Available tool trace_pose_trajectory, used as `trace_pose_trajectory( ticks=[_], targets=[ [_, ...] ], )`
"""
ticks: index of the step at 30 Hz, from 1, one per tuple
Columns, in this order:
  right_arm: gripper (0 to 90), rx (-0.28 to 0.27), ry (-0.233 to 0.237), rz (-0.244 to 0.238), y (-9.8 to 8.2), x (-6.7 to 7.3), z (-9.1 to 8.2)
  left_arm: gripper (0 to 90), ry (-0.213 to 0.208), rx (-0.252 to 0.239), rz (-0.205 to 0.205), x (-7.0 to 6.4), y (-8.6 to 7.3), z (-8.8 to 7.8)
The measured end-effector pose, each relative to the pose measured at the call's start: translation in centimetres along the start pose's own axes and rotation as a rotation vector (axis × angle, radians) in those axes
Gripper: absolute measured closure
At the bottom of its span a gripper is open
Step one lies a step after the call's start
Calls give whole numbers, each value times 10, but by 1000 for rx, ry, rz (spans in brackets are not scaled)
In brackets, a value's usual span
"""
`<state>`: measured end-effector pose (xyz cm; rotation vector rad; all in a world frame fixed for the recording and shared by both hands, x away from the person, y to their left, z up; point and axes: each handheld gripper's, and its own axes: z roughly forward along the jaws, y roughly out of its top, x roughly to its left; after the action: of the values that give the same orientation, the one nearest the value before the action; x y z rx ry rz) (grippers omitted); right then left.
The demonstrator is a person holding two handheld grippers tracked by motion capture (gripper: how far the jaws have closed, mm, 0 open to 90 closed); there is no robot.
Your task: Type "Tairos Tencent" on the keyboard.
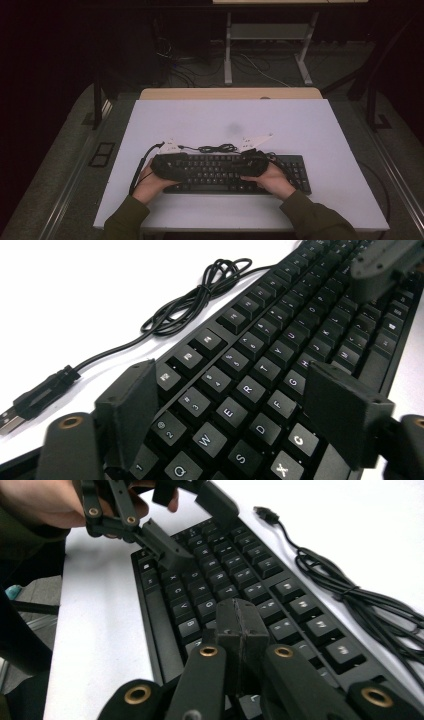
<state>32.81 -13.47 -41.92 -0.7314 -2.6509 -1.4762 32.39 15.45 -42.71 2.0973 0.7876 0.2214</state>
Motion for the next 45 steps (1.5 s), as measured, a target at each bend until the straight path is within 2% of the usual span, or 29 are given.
trace_pose_trajectory(
  ticks=[24,38,45],
  targets=[
    [891,84,17,-25,-6,16,30,203,-1,-13,-5,0,1,-1],
    [891,105,18,-34,-8,18,34,203,0,-15,-1,0,2,-2],
    [891,118,2,-41,-9,18,34,203,1,-16,-1,0,2,-2]
  ],
)
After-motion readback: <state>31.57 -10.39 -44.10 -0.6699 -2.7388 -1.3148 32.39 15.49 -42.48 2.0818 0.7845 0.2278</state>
